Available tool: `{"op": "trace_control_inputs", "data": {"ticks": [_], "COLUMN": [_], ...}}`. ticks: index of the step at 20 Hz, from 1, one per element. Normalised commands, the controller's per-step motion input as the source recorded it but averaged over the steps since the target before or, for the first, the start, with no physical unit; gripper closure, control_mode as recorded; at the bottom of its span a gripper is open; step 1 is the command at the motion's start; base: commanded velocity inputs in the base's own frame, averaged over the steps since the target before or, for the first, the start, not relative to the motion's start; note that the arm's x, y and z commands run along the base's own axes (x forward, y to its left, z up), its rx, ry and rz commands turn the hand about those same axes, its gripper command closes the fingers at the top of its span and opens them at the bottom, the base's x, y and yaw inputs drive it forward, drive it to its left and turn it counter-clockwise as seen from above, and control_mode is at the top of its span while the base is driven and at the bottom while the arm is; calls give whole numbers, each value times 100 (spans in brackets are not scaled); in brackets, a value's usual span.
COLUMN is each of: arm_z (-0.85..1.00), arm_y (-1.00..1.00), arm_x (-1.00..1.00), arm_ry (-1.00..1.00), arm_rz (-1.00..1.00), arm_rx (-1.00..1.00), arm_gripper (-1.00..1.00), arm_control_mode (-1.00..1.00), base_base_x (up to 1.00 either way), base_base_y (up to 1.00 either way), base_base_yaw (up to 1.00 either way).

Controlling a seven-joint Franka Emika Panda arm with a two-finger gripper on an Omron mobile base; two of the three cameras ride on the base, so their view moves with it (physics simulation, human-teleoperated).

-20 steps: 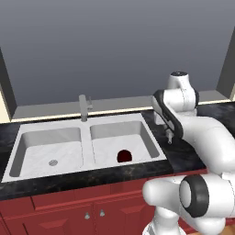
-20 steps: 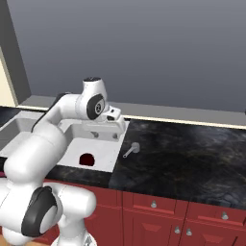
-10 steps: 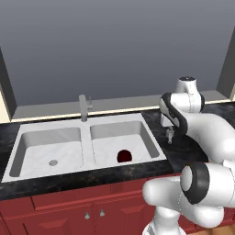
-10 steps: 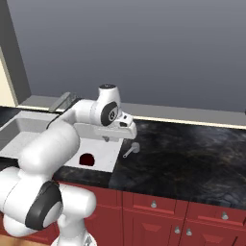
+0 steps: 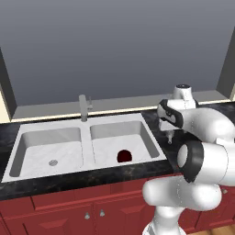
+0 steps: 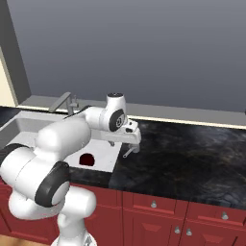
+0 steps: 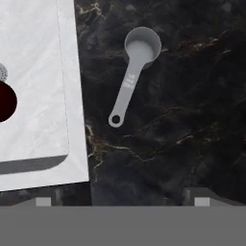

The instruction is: Move any existing items from the left basin to the right basin for drying. Then move the measuring cup from the counter to the left basin of the sink for washing.

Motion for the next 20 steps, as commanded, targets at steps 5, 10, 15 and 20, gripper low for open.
{"op": "trace_control_inputs", "data": {"ticks": [5, 10, 15, 20], "arm_z": [-35, -36, -31, -29], "arm_y": [0, -6, -8, -4], "arm_x": [23, 22, 20, 15], "arm_ry": [1, 2, 0, 0], "arm_rz": [0, 0, 0, 0], "arm_rx": [1, 3, 2, 1], "arm_gripper": [-100, -100, -100, -100], "arm_control_mode": [-100, -100, -100, -100], "base_base_x": [0, 0, 0, 0], "base_base_y": [0, 0, 0, 0], "base_base_yaw": [0, 0, 0, 0]}}
